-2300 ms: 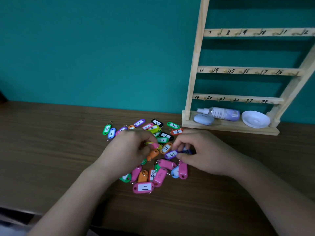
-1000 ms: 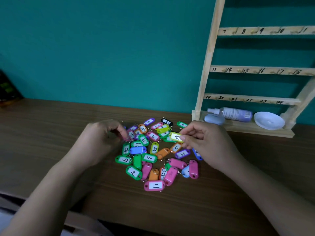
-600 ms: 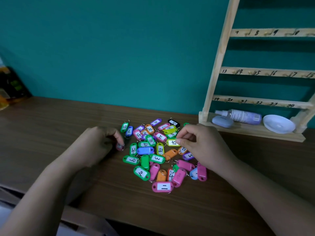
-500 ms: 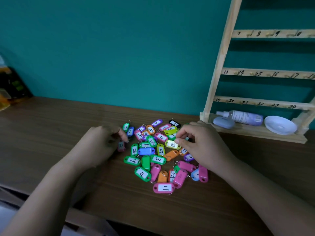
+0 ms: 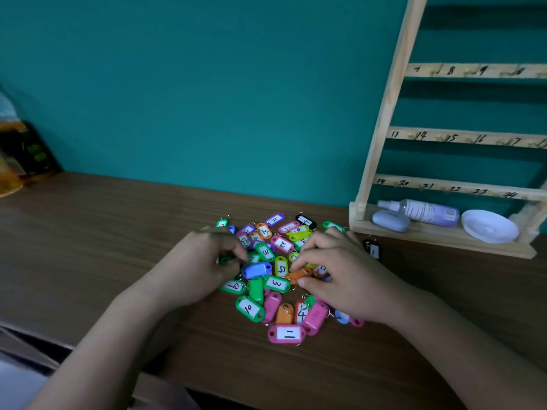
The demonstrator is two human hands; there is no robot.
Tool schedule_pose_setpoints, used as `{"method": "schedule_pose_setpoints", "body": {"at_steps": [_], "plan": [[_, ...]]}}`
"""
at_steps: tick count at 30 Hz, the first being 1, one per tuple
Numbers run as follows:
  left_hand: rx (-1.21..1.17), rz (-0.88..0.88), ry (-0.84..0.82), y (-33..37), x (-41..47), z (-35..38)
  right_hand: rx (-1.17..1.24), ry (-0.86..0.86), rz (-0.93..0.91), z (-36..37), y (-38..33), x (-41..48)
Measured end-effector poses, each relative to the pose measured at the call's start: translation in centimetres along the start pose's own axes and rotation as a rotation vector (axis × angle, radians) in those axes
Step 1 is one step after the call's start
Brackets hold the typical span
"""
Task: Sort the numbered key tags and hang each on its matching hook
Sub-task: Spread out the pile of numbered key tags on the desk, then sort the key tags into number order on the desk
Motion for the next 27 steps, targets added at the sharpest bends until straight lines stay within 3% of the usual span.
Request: {"method": "schedule_pose_setpoints", "body": {"at_steps": [18,27], "plan": [[0.086,-0.045,0.089,-0.9,0.2,-0.5,0.059,0.000,0.048,-0.2,0.0,0.0],[0.094,-0.055,0.055,-0.8,0.5,0.1,0.178,0.131,0.074,-1.3,0.4,-0.4]]}}
Point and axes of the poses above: each hand's wrist, its own x-axis towards the middle knuckle, its own z-axis out of the palm, y = z × x, the point moved 7 cm from there along x, towards the middle knuckle, and after that the axes turned 9 degrees about x, right-handed, at the moved point
